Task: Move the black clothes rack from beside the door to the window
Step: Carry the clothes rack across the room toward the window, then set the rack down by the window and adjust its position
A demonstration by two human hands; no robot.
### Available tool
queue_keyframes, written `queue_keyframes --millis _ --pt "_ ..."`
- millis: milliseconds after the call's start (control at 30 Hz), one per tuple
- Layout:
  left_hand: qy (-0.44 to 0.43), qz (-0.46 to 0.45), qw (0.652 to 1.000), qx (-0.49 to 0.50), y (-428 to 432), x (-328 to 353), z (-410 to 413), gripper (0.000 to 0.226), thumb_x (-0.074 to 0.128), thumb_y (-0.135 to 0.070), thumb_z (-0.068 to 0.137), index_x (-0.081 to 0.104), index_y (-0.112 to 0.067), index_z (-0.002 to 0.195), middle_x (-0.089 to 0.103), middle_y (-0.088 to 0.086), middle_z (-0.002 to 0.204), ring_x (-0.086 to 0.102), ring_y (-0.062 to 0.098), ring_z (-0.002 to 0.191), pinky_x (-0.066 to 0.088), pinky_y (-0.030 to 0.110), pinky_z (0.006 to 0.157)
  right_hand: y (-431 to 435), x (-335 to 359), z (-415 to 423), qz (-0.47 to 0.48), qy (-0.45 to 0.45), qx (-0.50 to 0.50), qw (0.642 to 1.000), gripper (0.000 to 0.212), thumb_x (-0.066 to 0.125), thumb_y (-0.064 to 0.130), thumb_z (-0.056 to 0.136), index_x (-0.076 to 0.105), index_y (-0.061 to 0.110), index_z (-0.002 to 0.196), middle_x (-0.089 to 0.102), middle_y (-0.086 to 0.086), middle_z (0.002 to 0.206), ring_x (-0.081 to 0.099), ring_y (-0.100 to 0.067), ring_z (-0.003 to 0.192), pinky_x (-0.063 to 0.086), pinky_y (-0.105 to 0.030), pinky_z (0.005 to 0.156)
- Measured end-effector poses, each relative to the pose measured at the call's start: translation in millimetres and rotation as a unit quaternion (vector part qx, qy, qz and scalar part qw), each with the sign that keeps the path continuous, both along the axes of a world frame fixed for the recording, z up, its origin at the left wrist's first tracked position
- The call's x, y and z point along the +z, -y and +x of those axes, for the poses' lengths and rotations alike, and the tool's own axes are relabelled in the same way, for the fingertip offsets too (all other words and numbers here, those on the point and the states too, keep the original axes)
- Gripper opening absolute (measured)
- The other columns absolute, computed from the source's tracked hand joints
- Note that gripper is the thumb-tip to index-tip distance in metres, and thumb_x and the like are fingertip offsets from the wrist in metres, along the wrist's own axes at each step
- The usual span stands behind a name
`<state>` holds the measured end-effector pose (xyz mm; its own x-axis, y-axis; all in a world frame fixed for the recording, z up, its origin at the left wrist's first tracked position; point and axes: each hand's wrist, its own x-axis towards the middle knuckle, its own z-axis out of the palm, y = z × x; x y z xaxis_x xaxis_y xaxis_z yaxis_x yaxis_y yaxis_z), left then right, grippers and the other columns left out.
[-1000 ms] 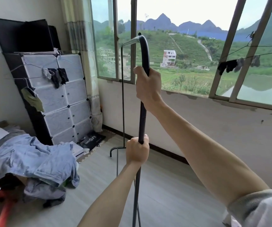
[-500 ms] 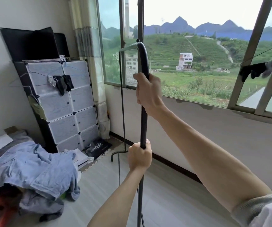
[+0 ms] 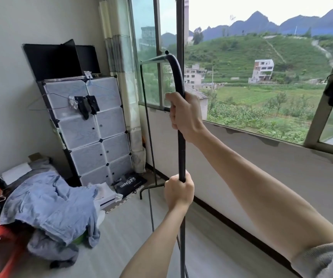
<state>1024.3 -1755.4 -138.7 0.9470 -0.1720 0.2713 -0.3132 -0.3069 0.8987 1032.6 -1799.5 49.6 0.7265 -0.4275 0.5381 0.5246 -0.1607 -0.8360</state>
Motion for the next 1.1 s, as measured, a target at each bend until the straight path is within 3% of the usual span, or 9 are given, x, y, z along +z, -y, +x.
queue_keyframes --millis 200,300,400,500,633,733,800,967,1100 --pt "-0.030 0.039 0.997 -0.059 77 2 6 0.054 0.045 -0.037 0.097 0.046 -0.016 0.047 0.057 -0.002 0.048 0.060 0.021 0.052 0.039 0.027 0.048 81 -4 1 0.008 -0.008 -0.049 0.999 0.038 0.054 0.013 0.086 0.035 0.016 0.054 0.031 -0.001 0.046 0.025 -0.014 0.036 0.022 -0.020 0.040" --pt "-0.055 0.064 0.990 -0.112 111 7 10 0.051 0.044 -0.044 0.096 0.051 -0.019 0.052 0.061 -0.003 0.053 0.069 0.024 0.057 0.050 0.027 0.054 122 -4 3 0.001 -0.015 -0.094 0.995 0.032 0.055 0.020 0.082 0.038 0.016 0.055 0.034 -0.005 0.051 0.028 -0.016 0.039 0.025 -0.023 0.040" --pt "-0.057 0.081 0.985 -0.139 137 11 9 0.050 0.043 -0.044 0.096 0.050 -0.020 0.053 0.060 -0.003 0.054 0.071 0.023 0.059 0.050 0.025 0.057 157 -7 3 -0.019 -0.015 -0.139 0.990 0.033 0.056 0.027 0.084 0.042 0.016 0.057 0.039 -0.008 0.052 0.034 -0.019 0.043 0.030 -0.032 0.044" --pt "-0.055 0.098 0.983 -0.145 153 7 9 0.048 0.044 -0.044 0.095 0.050 -0.019 0.054 0.061 -0.003 0.054 0.072 0.021 0.057 0.052 0.027 0.063 176 -14 2 -0.052 -0.019 -0.161 0.985 0.037 0.054 0.042 0.095 0.045 0.020 0.067 0.044 -0.001 0.054 0.039 -0.020 0.049 0.034 -0.037 0.051" --pt "-0.061 0.106 0.978 -0.168 152 -2 14 0.041 0.048 -0.047 0.091 0.052 -0.021 0.060 0.071 0.004 0.060 0.072 0.018 0.063 0.051 0.029 0.067 177 -30 -2 -0.127 -0.023 -0.191 0.973 0.027 0.043 0.048 0.100 0.041 0.030 0.079 0.042 0.009 0.055 0.038 -0.016 0.046 0.033 -0.037 0.049" --pt "-0.052 0.169 0.964 -0.199 135 -25 27 0.028 0.056 -0.051 0.083 0.055 -0.025 0.073 0.071 0.000 0.070 0.068 0.017 0.070 0.053 0.034 0.070 173 -75 -13 -0.210 -0.066 -0.196 0.956 0.027 0.037 0.038 0.104 0.039 0.016 0.089 0.052 -0.006 0.061 0.045 -0.025 0.048 0.037 -0.038 0.047" --pt "-0.053 0.228 0.940 -0.248 116 -45 33 0.022 0.060 -0.050 0.080 0.057 -0.028 0.081 0.069 -0.006 0.077 0.066 0.014 0.077 0.054 0.033 0.071 169 -116 -24 -0.237 -0.098 -0.199 0.946 0.030 0.036 0.036 0.105 0.040 0.010 0.090 0.061 -0.014 0.069 0.056 -0.032 0.060 0.043 -0.043 0.055" --pt "-0.097 0.278 0.911 -0.289 59 -92 42 0.016 0.064 -0.044 0.082 0.065 -0.030 0.089 0.072 -0.009 0.089 0.067 0.008 0.083 0.056 0.025 0.071 151 -207 -49 -0.232 -0.147 -0.214 0.937 0.022 0.043 0.036 0.104 0.055 0.018 0.105 0.060 0.006 0.085 0.055 -0.007 0.072 0.045 -0.028 0.068" --pt "-0.110 0.311 0.902 -0.279 12 -124 55 0.004 0.061 -0.037 0.088 0.064 -0.035 0.086 0.071 -0.011 0.090 0.066 0.004 0.084 0.057 0.026 0.075 126 -274 -67 -0.183 -0.212 -0.241 0.929 0.008 0.059 0.025 0.096 0.061 0.021 0.102 0.063 0.007 0.094 0.061 -0.006 0.075 0.049 -0.023 0.072"
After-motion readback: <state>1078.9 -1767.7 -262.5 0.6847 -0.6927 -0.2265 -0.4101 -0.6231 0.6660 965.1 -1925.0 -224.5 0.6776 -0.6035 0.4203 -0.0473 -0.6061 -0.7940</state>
